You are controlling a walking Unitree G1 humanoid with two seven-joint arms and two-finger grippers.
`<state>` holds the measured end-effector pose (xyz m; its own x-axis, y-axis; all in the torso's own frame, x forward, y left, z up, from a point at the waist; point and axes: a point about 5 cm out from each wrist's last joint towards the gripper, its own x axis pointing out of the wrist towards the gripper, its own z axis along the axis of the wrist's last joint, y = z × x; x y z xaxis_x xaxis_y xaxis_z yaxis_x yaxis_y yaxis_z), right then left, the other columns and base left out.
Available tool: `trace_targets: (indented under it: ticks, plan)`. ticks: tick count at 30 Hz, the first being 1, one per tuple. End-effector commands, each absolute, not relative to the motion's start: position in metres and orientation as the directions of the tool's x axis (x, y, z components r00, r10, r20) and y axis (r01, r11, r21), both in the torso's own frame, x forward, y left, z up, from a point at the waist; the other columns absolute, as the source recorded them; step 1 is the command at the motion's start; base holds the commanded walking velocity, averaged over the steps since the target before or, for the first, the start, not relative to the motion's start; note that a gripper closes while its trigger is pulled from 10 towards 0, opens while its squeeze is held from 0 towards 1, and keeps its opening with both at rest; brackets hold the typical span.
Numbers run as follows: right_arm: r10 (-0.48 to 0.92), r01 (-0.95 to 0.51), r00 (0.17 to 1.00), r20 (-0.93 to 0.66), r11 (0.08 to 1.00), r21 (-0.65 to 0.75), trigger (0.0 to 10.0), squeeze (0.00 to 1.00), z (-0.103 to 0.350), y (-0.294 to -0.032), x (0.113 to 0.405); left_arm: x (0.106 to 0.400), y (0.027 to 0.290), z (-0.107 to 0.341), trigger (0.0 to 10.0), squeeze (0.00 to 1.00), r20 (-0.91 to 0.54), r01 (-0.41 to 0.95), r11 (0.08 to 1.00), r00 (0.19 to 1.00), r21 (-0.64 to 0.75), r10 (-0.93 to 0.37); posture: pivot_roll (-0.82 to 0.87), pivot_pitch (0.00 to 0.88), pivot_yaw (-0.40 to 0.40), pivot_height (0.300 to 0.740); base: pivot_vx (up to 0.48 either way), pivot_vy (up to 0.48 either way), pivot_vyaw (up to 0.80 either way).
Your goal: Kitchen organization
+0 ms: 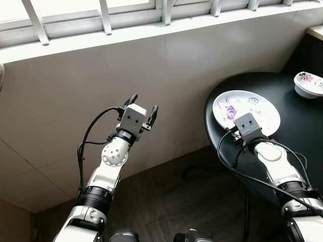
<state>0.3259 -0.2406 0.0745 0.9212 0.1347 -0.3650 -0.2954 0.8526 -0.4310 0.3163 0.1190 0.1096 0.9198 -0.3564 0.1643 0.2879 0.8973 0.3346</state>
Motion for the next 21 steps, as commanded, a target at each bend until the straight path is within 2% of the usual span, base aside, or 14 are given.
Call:
trace_targets:
  ticks: [1,11,21]
  plan:
    - [0.135,-0.316,0.900,-0.414,0.857,-0.408,10.0,0.00,0.068,-0.248,0.322,0.318,0.118,0.111,10.0,0.00,0.158,0.289,0.891,0.920,0.349,-0.360,0.08,0.000,-0.047,0.740,0.000,0.000,0.00]
    - [0.103,-0.244,0.942,-0.319,0.863,-0.442,10.0,0.00,0.085,-0.252,0.333,0.320,0.120,0.112,10.0,0.00,0.165,0.277,0.893,0.922,0.354,-0.351,0.08,0.000,-0.045,0.740,0.000,0.000,0.00]
    - [0.126,-0.250,0.944,-0.305,0.876,-0.412,10.0,0.00,0.084,-0.248,0.333,0.319,0.119,0.112,10.0,0.00,0.164,0.278,0.891,0.921,0.359,-0.353,0.07,0.000,-0.042,0.740,0.000,0.000,0.00]
